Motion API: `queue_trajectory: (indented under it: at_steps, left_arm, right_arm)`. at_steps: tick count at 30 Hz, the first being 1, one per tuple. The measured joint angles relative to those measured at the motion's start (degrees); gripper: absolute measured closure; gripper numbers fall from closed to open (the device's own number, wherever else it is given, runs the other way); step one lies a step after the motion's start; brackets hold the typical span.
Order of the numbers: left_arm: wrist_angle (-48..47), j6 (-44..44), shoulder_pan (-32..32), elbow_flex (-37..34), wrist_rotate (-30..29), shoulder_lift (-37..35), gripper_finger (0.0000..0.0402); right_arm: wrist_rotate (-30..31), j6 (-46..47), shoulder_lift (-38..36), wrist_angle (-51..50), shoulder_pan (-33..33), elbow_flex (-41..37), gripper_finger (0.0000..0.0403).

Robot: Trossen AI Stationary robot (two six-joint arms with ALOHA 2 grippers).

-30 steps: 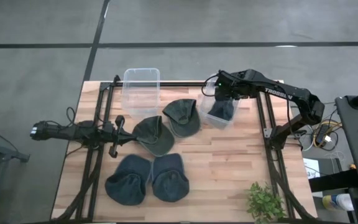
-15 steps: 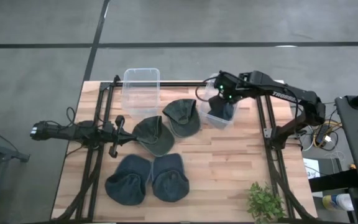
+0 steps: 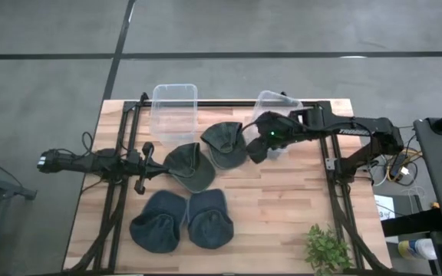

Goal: Pick & Place hat
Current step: Put the right blue cap into the right transparent bin

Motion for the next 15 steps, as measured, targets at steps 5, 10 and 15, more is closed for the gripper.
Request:
queue_trajectory:
  at_steps: [5,10,15]
  left_arm:
    - [0.3,5.5,0.1,0.0,-2.5,0.0,0.0401]
    - [0.3,4.2,0.1,0.0,-2.7,0.0,0.0401]
    - [5.1,-1.0,0.0,0.0,-3.0,0.0,0.0401]
  right_arm:
    - [0.0,0.1,0.3,7.2,3.0,-0.1,0.0172]
    - [0.4,1.5,0.5,10.2,4.0,-0.4,0.0172]
    - [0.4,5.5,0.6,10.1,4.7,-0.5,0.0172]
